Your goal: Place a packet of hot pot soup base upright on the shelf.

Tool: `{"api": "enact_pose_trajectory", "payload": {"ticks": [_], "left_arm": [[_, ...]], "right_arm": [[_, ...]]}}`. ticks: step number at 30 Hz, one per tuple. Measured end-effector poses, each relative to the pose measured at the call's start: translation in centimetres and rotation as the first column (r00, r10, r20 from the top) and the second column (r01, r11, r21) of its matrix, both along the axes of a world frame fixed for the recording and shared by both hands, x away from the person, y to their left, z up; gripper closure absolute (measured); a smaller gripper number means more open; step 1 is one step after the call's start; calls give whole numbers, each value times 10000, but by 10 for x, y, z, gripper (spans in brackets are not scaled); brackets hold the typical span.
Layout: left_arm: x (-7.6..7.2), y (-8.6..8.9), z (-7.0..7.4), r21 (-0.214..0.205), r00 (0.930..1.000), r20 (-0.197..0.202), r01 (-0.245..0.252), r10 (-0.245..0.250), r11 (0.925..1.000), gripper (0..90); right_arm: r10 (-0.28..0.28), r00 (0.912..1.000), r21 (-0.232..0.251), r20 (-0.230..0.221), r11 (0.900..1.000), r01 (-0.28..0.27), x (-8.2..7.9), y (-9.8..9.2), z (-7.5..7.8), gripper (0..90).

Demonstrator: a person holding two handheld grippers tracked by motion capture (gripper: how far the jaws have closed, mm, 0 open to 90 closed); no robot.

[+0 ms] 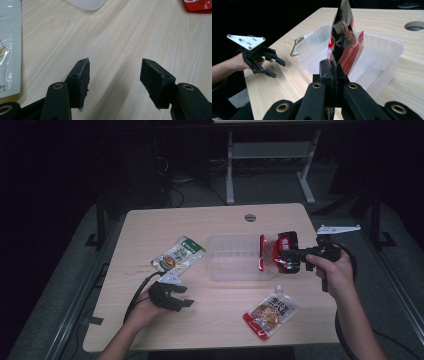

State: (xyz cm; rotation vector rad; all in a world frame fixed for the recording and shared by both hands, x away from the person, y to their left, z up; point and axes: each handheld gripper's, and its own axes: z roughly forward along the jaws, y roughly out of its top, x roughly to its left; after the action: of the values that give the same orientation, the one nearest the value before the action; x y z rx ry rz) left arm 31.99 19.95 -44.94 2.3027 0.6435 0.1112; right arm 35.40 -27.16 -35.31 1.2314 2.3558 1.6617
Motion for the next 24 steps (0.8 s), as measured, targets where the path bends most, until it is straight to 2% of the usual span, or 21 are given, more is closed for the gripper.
{"api": "enact_pose_trajectory", "payload": {"ticks": [9, 24], "left_arm": [[-1, -1, -1, 18, 10000, -49, -11, 11, 10000, 403], [0, -1, -1, 153, 9999, -57, 103, -102, 9998, 403]], "right_arm": [[-131, 9998, -211, -143, 9997, 128, 4, 1, -7, 900], [-127, 9995, -288, -278, 9995, 119, 12, 9, -16, 900]]}}
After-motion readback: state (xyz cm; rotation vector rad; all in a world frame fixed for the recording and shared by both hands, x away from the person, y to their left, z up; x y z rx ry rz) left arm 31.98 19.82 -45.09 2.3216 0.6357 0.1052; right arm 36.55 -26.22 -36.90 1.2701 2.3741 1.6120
